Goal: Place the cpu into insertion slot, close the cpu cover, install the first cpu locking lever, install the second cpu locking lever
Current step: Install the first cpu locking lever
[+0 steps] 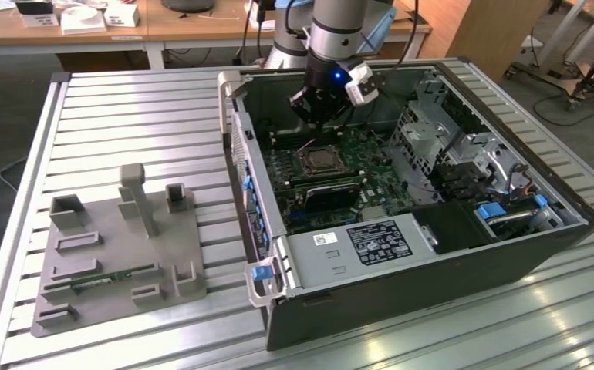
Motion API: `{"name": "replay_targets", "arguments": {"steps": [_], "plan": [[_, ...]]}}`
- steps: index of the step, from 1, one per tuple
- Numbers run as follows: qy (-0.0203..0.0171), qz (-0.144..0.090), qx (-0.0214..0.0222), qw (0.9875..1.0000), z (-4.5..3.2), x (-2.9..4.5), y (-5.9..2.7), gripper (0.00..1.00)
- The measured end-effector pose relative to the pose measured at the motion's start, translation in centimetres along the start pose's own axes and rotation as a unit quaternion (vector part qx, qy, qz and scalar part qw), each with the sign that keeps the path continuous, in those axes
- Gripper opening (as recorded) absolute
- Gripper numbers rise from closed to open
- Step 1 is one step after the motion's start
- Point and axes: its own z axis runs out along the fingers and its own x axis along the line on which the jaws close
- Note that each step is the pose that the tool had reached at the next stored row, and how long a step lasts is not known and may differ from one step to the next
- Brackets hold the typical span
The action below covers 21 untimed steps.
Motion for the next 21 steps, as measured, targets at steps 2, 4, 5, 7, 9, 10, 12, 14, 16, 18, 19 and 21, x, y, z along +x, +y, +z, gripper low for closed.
{"name": "replay_targets", "arguments": {"steps": [2,4,5,7,9,10,12,14,16,18,19,21], "plan": [[-0.0001,0.000,-0.0001,1.0000,-0.04,0.04,0.01,0.10],[0.0000,0.000,0.0000,1.0000,-0.05,0.09,0.01,0.10],[0.0000,0.000,0.0000,1.0000,-0.06,0.11,0.00,0.10],[0.0000,0.000,0.0000,1.0000,-0.06,0.12,0.00,0.10],[0.0000,0.000,0.0000,1.0000,-0.05,0.13,0.01,0.10],[0.0000,0.000,0.0000,1.0000,-0.06,0.13,0.00,0.10],[0.0000,0.000,0.0000,1.0000,-0.04,0.13,0.00,0.10],[-0.0001,0.000,-0.0001,1.0000,0.02,0.13,0.00,0.10],[0.0000,0.000,0.0000,1.0000,0.08,0.13,0.01,0.10],[0.0000,-0.001,0.0000,1.0000,0.19,0.12,0.04,0.10],[0.0000,-0.001,0.0000,1.0000,0.26,0.10,0.06,0.10],[0.0001,-0.001,0.0000,1.0000,0.41,0.03,0.10,0.10]]}}
